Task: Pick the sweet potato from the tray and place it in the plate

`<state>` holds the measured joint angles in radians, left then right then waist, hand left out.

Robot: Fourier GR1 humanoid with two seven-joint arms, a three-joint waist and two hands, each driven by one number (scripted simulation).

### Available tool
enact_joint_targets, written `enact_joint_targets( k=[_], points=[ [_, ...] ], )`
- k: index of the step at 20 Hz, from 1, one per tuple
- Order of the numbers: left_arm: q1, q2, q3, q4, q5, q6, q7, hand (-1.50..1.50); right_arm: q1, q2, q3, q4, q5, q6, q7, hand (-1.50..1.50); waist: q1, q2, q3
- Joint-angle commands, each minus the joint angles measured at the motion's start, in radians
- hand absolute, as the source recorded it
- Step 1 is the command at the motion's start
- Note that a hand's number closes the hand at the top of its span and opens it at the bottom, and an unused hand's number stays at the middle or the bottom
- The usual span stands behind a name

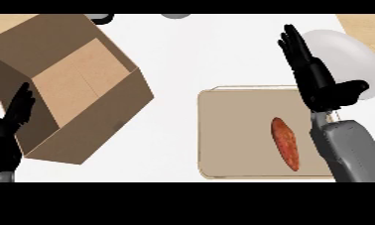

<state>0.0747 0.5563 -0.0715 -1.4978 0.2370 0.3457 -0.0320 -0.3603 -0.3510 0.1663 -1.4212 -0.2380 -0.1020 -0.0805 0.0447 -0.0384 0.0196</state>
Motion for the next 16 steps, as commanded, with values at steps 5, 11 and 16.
enact_joint_targets(
  k=[5,11,16],
  points=[
    [-0.038,-0.022,-0.046,-0.107,0.041,-0.06,0.047,0.0,-0.026,-0.058,0.093,0.062,-0.201,0.498,-0.049,1.5,-0.032,0.068,-0.015],
    [-0.024,-0.035,-0.044,-0.129,0.086,-0.087,0.1,0.0,0.053,-0.148,-0.015,0.165,-0.104,0.476,-0.33,-1.5,-0.105,0.08,-0.011],
    [-0.031,-0.025,-0.025,-0.125,0.107,-0.125,0.125,0.0,0.055,-0.273,0.072,0.218,0.022,0.693,-0.497,-1.5,-0.099,0.075,-0.015]
  ],
)
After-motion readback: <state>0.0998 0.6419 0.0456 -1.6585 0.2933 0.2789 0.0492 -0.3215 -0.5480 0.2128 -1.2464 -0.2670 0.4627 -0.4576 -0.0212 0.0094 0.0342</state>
